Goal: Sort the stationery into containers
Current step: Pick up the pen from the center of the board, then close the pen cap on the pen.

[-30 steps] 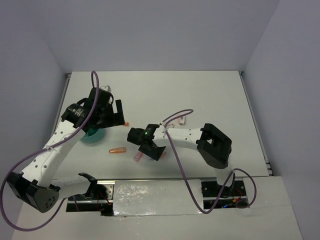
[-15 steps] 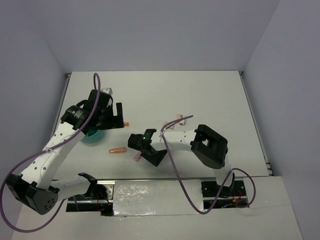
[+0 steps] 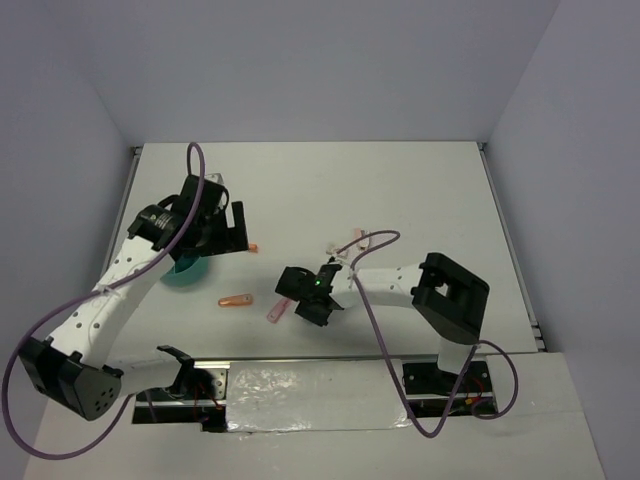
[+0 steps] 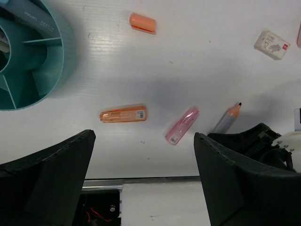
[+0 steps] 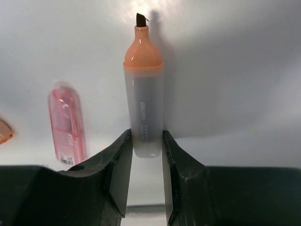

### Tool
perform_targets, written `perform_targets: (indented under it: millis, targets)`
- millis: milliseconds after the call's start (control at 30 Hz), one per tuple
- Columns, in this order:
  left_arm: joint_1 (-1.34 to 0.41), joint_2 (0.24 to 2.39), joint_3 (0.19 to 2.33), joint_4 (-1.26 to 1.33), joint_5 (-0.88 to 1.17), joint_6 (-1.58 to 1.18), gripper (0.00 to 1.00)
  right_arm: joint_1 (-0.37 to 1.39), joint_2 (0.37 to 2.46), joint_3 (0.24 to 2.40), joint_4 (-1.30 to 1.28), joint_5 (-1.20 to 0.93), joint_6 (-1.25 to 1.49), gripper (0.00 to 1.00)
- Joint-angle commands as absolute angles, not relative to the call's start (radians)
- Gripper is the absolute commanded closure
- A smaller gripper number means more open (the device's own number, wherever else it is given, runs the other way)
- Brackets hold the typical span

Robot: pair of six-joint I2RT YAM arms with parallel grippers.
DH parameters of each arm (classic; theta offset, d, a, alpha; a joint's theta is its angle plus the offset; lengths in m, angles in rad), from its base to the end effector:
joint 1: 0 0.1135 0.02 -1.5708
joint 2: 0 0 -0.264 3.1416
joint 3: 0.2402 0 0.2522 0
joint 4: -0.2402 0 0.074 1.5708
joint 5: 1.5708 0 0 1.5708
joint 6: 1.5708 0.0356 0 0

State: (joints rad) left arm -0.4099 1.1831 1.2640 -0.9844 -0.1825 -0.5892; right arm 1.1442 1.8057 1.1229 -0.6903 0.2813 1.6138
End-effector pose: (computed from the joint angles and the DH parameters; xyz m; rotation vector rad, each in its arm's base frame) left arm 0.2107 -0.0845 0.3519 -0.2984 2.4471 -0.2112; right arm 0.1458 0.2969 0.1561 0.6951 2.7353 0.1986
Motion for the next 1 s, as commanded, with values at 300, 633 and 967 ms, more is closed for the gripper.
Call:
perform_targets:
  millis: [300, 633, 967]
  targets:
    - [-0.416, 1.469, 1.330, -0.891, -0.273, -0.906, 0.01, 1.115, 1.251, 0.902, -0.365, 0.280, 0.496, 1.00]
    - [-0.433, 1.767, 1.472, -1.000, -0.405, -1.294, 0.13, 1.039, 0.993, 0.951, -0.561, 0.045, 0.206, 1.00]
    - [-0.433, 1.977, 1.626, -1.049, -0.433, -1.468, 0.19, 1.039, 0.994, 0.974, -0.597, -0.193, 0.118, 1.00]
